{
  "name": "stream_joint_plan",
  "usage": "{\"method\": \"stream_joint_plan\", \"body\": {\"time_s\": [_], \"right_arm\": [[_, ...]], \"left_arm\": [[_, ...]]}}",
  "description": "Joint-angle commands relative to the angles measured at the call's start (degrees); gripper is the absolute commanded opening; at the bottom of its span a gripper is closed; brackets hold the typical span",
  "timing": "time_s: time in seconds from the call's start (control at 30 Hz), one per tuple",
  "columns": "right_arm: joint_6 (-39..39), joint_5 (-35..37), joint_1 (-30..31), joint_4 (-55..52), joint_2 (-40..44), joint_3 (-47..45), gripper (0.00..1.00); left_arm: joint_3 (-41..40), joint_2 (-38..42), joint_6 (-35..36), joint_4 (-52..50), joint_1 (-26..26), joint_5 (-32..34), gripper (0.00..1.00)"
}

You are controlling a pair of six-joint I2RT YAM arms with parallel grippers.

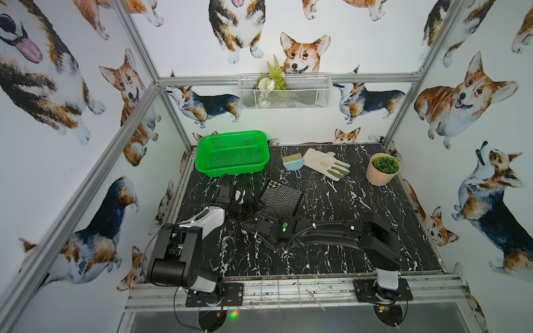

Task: Roll up the scarf and place it into the basket
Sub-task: Roll the scarf at the center of the board.

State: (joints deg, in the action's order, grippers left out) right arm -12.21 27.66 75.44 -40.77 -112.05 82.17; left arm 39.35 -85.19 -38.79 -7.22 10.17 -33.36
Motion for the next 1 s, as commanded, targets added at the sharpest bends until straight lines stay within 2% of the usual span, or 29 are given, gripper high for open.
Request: {"method": "stream_joint_plan", "body": {"time_s": [0.0,0.2,0.37,0.43,0.53,0.67,0.73,0.9,0.97], "right_arm": [[1.25,1.79,0.23,-0.8,-1.42,-0.94,0.76],[2.33,0.86,0.06,0.15,-5.28,-1.75,0.69],[2.58,0.38,-0.02,1.19,-7.49,-1.81,0.7],[2.63,0.17,-0.34,0.69,-9.02,-1.25,0.59],[1.93,-0.66,-1.53,-0.73,-11.02,-0.43,0.37],[1.58,-5.56,-3.55,-0.49,-9.99,-1.16,0.22],[1.39,-8.42,-4.65,-0.21,-8.62,-1.65,0.0],[1.33,-16.57,-5.89,-0.08,-5.43,-1.61,0.0],[1.31,-22.23,-6.18,0.13,-3.65,-1.31,0.0]], "left_arm": [[0.09,-0.68,-0.05,-3.16,0.11,0.07,1.0],[0.51,-0.25,-0.94,-3.09,0.11,-0.26,1.0],[1.53,-0.15,-0.85,-4.09,0.19,-0.35,1.0],[1.99,-0.07,-0.7,-4.68,0.04,-0.38,1.0],[2.3,0.73,-0.77,-5.53,-0.15,-0.78,1.0],[3.27,2.08,-0.68,-7.67,-0.93,-0.25,1.0],[4.23,2.31,-0.74,-8.75,-1.53,-0.58,1.0],[6.29,2.87,-1.66,-10.44,-4.56,-1.7,1.0],[6.51,3.79,-2.08,-10.8,-6.69,-2.49,1.0]]}}
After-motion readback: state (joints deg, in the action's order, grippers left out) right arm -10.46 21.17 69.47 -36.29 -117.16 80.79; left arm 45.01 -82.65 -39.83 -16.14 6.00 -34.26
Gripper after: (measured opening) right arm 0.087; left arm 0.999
